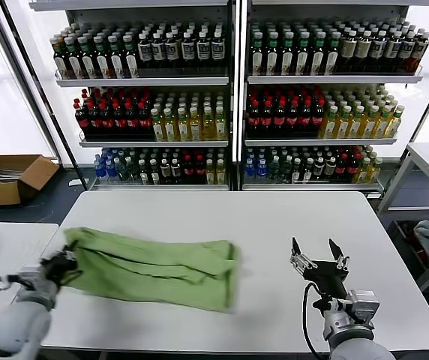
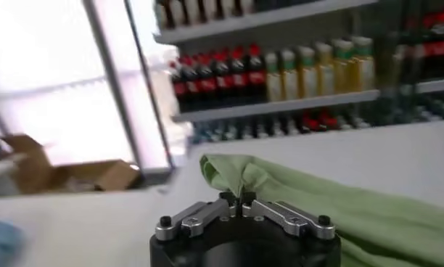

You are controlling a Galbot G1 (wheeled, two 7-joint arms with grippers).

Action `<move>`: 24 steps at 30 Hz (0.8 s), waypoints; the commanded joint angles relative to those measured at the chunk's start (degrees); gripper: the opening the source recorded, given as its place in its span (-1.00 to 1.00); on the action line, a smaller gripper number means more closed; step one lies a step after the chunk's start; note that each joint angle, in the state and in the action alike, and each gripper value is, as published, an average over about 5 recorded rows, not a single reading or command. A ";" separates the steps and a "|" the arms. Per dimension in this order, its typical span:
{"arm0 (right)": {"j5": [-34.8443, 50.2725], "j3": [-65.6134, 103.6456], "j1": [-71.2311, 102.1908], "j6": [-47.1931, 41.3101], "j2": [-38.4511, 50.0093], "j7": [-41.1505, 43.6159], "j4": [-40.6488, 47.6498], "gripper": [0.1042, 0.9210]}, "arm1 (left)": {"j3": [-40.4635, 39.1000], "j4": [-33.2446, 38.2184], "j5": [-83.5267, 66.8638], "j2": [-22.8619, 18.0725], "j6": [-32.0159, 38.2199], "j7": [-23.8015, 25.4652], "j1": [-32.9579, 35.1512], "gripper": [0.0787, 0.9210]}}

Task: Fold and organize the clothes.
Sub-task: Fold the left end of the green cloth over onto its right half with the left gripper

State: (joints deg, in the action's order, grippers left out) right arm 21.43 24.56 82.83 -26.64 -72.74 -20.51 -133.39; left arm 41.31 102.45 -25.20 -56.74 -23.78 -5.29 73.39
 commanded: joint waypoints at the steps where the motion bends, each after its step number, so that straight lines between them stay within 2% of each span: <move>1: -0.25 -1.66 -1.21 -0.17 -0.65 -0.24 0.23 0.76 | 12.67 -2.84 -1.64 17.14 -0.24 2.06 -2.72 -0.97; 4: -0.73 -1.67 -0.75 -0.22 -0.96 -0.34 -0.13 0.76 | 8.77 2.36 -0.57 12.92 -1.01 1.86 -0.88 -0.97; 12: -1.13 1.82 2.80 0.26 -1.17 -0.10 -1.46 0.76 | -7.98 12.12 1.95 1.18 -3.16 -0.78 1.69 -0.97; 18: -1.07 4.05 4.73 0.50 -1.44 -0.04 -2.15 0.76 | -18.43 15.32 4.98 -3.13 -5.28 -1.88 -0.31 -0.97; 24: -1.50 4.86 6.49 1.22 -2.24 0.12 -2.18 0.76 | -22.98 14.26 5.57 -4.54 -6.55 -2.09 -2.67 -0.97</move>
State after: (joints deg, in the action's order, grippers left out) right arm 20.12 27.94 87.36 -25.66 -74.67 -20.48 -135.30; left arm 31.77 113.04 -22.26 -56.08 -28.03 -6.57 72.89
